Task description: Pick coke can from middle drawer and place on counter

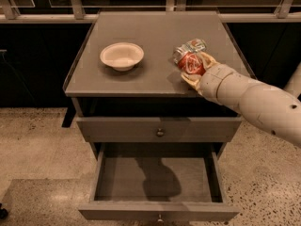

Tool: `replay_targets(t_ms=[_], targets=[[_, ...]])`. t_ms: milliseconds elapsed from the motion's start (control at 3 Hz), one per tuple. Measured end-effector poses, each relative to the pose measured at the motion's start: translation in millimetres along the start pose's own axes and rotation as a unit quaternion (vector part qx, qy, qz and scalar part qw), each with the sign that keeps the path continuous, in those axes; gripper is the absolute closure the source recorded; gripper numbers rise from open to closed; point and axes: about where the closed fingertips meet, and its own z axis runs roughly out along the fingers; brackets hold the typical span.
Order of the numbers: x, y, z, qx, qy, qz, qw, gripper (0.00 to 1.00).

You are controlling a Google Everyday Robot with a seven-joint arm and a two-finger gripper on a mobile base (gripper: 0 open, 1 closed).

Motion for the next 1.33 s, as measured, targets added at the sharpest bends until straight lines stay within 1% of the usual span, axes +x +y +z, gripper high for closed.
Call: replay_targets(t_ms=[1000, 1333], targets=[[-0.1, 0.0, 0.0, 0.0, 0.0, 0.0, 1.0, 0.11], [-0.2, 0.1, 0.1, 0.0, 0.0, 0.0, 1.0, 0.0]])
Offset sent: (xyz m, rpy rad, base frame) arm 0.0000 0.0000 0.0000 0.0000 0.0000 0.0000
